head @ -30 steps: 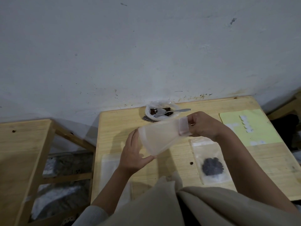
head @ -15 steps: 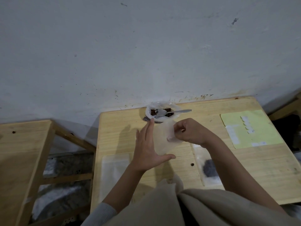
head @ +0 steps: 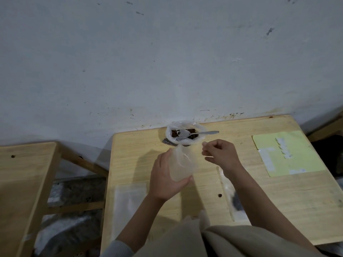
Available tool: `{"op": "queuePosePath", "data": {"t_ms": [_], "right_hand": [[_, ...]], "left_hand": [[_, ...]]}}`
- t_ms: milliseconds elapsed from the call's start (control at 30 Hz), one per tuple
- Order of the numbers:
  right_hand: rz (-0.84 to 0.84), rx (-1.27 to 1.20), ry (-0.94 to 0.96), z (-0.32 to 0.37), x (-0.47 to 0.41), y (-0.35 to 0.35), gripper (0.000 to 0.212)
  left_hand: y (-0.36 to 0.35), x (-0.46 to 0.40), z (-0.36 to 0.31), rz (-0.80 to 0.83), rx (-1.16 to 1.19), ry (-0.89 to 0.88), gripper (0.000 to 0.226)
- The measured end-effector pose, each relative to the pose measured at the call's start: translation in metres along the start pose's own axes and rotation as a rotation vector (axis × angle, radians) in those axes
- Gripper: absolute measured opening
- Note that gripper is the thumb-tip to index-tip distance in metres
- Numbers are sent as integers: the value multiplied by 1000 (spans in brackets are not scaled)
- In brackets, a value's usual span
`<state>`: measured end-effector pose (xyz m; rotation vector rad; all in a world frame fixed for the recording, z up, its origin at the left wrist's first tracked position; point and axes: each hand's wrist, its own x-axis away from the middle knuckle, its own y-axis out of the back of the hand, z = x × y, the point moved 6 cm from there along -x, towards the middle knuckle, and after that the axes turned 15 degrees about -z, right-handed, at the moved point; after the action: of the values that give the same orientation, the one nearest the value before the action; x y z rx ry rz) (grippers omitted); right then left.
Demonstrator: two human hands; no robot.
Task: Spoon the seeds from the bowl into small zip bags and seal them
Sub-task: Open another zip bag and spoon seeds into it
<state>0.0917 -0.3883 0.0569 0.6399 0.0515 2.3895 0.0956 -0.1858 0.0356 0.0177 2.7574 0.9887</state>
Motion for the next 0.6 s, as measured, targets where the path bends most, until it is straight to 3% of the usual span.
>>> {"op": "queuePosePath", "data": {"t_ms": [133, 300, 467, 600], "right_hand": [[-250, -199, -235, -27, -31, 7, 24], [-300, -271, -293, -42, -61, -11, 27], [-347, -192, -120, -34, -76, -27, 19], [-365, -30, 197, -20, -76, -27, 16]], "left_hand": [[-6, -9, 9, 68, 35, 81, 114], [-20, -30, 14, 188, 101, 156, 125], [-38, -47, 27, 319, 148, 280, 132], [-50, -57, 31, 391, 138, 314, 132]]}}
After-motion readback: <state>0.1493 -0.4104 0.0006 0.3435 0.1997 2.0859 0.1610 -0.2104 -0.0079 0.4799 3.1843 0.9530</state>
